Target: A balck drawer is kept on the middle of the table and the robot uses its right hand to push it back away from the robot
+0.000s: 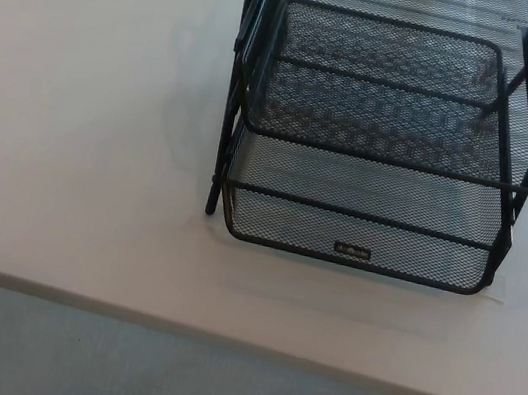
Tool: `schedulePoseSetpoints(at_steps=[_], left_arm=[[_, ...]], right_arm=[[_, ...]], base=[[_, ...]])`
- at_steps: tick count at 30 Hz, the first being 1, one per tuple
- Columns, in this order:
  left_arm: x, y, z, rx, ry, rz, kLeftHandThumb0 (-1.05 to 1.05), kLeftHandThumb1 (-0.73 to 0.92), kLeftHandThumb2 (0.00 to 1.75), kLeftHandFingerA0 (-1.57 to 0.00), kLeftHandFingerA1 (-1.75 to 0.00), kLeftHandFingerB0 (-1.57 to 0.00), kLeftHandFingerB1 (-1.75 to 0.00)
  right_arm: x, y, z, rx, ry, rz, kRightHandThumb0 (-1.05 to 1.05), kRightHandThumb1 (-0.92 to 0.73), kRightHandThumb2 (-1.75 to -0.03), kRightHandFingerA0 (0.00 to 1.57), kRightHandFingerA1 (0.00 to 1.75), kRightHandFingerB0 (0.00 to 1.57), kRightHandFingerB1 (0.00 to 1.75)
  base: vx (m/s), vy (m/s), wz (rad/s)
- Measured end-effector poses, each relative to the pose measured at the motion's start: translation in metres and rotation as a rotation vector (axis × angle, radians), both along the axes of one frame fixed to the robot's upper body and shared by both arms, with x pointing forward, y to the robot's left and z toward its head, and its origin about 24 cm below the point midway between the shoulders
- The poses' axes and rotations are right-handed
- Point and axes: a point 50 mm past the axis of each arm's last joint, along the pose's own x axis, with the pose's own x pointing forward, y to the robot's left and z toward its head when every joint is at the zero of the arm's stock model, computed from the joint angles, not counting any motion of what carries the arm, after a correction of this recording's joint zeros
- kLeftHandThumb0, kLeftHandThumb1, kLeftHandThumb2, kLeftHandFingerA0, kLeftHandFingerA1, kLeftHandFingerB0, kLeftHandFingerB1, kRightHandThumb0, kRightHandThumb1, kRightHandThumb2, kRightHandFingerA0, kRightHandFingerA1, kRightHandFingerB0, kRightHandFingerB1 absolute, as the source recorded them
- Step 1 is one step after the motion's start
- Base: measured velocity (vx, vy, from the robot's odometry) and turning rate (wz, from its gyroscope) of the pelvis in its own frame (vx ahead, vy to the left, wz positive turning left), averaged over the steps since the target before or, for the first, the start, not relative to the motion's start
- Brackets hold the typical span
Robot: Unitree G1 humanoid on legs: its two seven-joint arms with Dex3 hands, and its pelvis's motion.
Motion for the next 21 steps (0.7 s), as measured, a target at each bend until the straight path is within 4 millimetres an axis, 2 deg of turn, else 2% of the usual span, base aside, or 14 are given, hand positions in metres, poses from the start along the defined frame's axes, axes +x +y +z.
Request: schedulePoseSetpoints(at_steps=[8,9,10,11,13,14,15,16,21], left_arm=[[0.000,0.000,0.000,0.000,0.001,0.001,-0.55,0.74,0.62,-0.50,-0.38,-0.37,-0.34],[0.000,0.000,0.000,0.000,0.001,0.001,-0.56,0.74,0.62,-0.50,-0.39,-0.37,-0.34],[0.000,0.000,0.000,0.000,0.001,0.001,-0.56,0.74,0.62,-0.50,-0.39,-0.37,-0.34],[0.000,0.000,0.000,0.000,0.002,0.001,-0.55,0.74,0.62,-0.48,-0.38,-0.35,-0.33],[-0.001,0.000,0.000,0.000,0.002,0.001,-0.57,0.71,0.63,-0.48,-0.39,-0.34,-0.34],[-0.001,0.000,0.000,0.000,0.002,0.001,-0.57,0.71,0.62,-0.47,-0.39,-0.33,-0.33],[-0.001,0.000,0.000,0.000,0.002,0.001,-0.57,0.71,0.62,-0.47,-0.39,-0.33,-0.33],[-0.001,0.000,0.000,0.000,0.002,0.001,-0.56,0.71,0.62,-0.49,-0.39,-0.33,-0.33],[-0.001,0.000,0.000,0.000,0.002,0.002,-0.56,0.74,0.63,-0.49,-0.38,-0.35,-0.33]], right_arm=[[0.004,0.015,-0.015,-0.089,-0.022,-0.001,-0.52,-0.61,-0.96,0.39,0.57,0.30,0.51],[0.005,0.017,-0.017,-0.102,-0.028,0.004,-0.47,-0.76,-0.63,0.48,0.43,0.46,0.40],[0.005,0.019,-0.018,-0.115,-0.031,0.011,-0.47,-0.76,-0.63,0.48,0.43,0.46,0.40],[0.005,0.022,-0.020,-0.126,-0.033,0.019,-0.44,-0.61,-1.01,0.52,0.62,0.46,0.59],[0.004,0.026,-0.024,-0.153,-0.038,0.038,-0.45,-0.63,-1.03,0.51,0.62,0.45,0.58],[0.003,0.028,-0.026,-0.172,-0.043,0.052,-0.49,-0.79,-0.64,0.56,0.43,0.53,0.43],[0.003,0.028,-0.027,-0.182,-0.046,0.058,-0.49,-0.79,-0.64,0.56,0.43,0.53,0.43],[0.002,0.028,-0.028,-0.205,-0.048,0.070,-0.47,-0.77,-0.63,0.48,0.43,0.45,0.41],[-0.003,0.023,-0.032,-0.281,-0.055,0.084,-0.47,-0.75,-0.62,0.48,0.40,0.46,0.39]], base=[[0.00,0.000,0.00],[0.00,0.000,0.00],[0.00,0.000,0.00],[0.00,0.000,0.00],[0.00,0.000,0.00],[0.00,0.000,0.00],[0.00,0.000,0.00],[0.00,0.000,0.00],[0.00,0.000,0.00]])
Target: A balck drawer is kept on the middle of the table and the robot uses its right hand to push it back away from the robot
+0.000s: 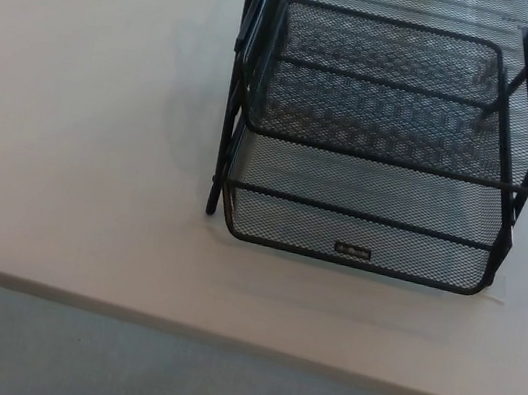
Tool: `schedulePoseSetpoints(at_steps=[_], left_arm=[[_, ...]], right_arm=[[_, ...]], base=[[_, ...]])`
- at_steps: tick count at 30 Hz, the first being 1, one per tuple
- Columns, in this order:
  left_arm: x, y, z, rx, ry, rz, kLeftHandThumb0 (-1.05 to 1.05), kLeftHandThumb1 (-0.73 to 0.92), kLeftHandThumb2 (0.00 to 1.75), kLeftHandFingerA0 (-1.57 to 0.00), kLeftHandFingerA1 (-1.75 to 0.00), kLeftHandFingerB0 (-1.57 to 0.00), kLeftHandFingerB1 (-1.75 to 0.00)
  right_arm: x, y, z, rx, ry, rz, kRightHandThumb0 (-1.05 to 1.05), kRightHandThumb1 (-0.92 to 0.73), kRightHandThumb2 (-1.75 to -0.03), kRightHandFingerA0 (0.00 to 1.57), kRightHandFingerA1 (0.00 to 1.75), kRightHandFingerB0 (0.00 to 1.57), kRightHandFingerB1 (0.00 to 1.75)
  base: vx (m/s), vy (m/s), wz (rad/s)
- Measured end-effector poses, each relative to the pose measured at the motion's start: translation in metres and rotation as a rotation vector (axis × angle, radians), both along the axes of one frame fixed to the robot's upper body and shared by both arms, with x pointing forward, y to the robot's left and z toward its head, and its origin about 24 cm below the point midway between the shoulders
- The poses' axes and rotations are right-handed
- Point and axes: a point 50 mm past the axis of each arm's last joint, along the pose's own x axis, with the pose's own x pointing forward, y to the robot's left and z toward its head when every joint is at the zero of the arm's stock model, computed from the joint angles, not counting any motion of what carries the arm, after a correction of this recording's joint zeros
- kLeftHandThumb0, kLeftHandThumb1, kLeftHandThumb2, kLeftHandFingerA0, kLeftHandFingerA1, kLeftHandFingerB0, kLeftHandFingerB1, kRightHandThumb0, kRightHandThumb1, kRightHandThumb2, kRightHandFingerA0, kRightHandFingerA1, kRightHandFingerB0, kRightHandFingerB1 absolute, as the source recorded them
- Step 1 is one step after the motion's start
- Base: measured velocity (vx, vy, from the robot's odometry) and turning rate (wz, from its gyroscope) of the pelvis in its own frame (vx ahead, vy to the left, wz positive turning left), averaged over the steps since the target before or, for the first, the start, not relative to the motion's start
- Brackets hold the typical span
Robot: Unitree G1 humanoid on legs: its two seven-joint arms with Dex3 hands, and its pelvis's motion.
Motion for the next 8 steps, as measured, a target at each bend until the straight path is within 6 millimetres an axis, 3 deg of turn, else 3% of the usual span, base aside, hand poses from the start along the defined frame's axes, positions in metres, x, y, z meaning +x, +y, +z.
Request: schedulePoseSetpoints(at_steps=[1,2,5,6,8], left_arm=[[0.0000,0.0000,0.0000,0.000,0.000,0.000,-0.56,0.74,0.63,-0.49,-0.38,-0.35,-0.33],[0.0000,0.0000,0.0000,0.000,0.000,0.000,-0.57,0.71,0.63,-0.47,-0.38,-0.32,-0.33],[0.0000,-0.0001,0.0000,0.000,0.000,-0.001,-0.57,0.71,0.62,-0.47,-0.39,-0.32,-0.33],[0.0001,-0.0001,0.0000,0.000,0.000,-0.002,-0.54,0.74,0.62,-0.51,-0.39,-0.35,-0.33],[0.0003,-0.0002,0.0002,0.000,-0.001,-0.002,-0.54,0.74,0.62,-0.52,-0.39,-0.35,-0.33]], right_arm=[[-0.0009,-0.0016,-0.0004,-0.012,-0.004,0.000,-0.47,-0.75,-0.62,0.48,0.40,0.46,0.39],[-0.0015,-0.0026,-0.0006,-0.019,-0.006,-0.001,-0.51,-0.59,-0.97,0.40,0.56,0.32,0.51],[-0.0027,-0.0056,-0.0007,-0.024,-0.014,-0.018,-0.49,-0.58,-0.97,0.39,0.56,0.32,0.51],[-0.0029,-0.0065,-0.0006,-0.024,-0.017,-0.026,-0.49,-0.73,-0.62,0.49,0.41,0.44,0.38],[-0.0035,-0.0079,-0.0006,-0.022,-0.023,-0.039,-0.49,-0.73,-0.62,0.47,0.41,0.43,0.37]], base=[[0.00,0.000,0.00],[0.00,0.000,0.00],[0.00,0.000,0.00],[0.00,0.000,0.00],[0.00,0.000,0.00]])
